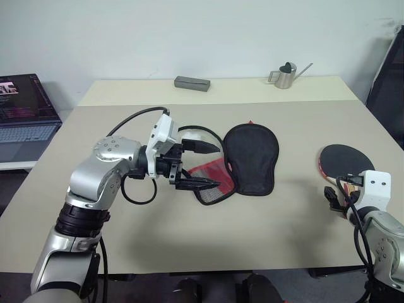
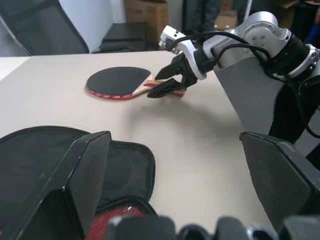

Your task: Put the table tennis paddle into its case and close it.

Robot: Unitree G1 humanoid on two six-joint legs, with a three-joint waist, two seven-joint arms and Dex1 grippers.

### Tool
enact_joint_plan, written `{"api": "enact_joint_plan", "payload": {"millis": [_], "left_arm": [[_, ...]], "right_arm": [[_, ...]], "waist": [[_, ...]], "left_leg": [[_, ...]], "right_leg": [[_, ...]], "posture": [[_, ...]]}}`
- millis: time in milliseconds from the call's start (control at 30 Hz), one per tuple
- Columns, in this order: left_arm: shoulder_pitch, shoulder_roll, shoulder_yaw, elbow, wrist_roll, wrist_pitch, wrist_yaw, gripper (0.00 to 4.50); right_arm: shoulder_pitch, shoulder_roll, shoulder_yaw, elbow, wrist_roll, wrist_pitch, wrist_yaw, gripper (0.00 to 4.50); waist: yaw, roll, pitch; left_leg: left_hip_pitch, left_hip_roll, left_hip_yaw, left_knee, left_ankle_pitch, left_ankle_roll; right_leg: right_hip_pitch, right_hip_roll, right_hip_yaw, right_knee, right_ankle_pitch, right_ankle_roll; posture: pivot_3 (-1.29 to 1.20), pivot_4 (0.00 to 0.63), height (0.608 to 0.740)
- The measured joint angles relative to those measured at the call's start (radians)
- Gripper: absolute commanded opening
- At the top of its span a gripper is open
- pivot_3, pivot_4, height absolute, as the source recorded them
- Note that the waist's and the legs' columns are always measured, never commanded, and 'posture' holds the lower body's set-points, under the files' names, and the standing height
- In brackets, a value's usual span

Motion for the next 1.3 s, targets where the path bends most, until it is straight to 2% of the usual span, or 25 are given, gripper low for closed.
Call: {"api": "enact_joint_plan", "payload": {"millis": [433,533,800,900,1300], "left_arm": [[0.001,-0.003,-0.007,0.004,0.022,-0.018,-0.009,4.50],[0.002,-0.003,-0.007,0.004,0.023,-0.018,-0.008,4.50],[0.022,0.001,-0.007,0.001,0.025,-0.018,0.009,4.50],[0.032,0.010,-0.004,-0.001,0.026,-0.018,0.016,4.50],[0.078,0.059,0.060,-0.006,0.039,-0.020,0.092,4.50]], "right_arm": [[0.040,-0.004,0.015,0.090,-0.031,-0.116,-0.047,4.46],[0.030,-0.004,0.034,0.108,-0.034,-0.139,-0.055,3.87],[0.014,-0.001,0.068,0.137,-0.050,-0.152,-0.085,1.17],[0.009,0.000,0.076,0.144,-0.052,-0.152,-0.097,1.17],[-0.036,-0.032,0.133,0.162,-0.089,-0.246,-0.110,1.17]], "waist": [[-0.001,0.000,0.000],[-0.003,0.000,0.000],[-0.005,0.000,0.000],[-0.004,0.000,0.000],[-0.007,0.000,0.000]], "left_leg": [[0.000,0.000,0.000,0.000,0.000,0.000],[0.001,0.000,0.000,0.000,0.000,0.000],[0.009,0.001,-0.001,0.000,0.000,0.001],[0.015,0.001,-0.001,-0.001,0.000,0.001],[0.015,0.004,0.000,-0.001,0.000,0.001]], "right_leg": [[0.000,0.001,0.000,0.000,0.000,0.000],[0.000,0.001,0.000,0.000,0.001,-0.001],[0.011,0.001,-0.001,-0.002,0.002,0.000],[0.015,0.001,0.000,-0.002,0.001,0.000],[0.014,0.001,0.000,-0.002,0.002,0.000]], "posture": [[0.00,0.150,0.740],[0.00,0.150,0.740],[0.00,0.150,0.740],[0.00,0.150,0.740],[0.00,0.150,0.740]]}}
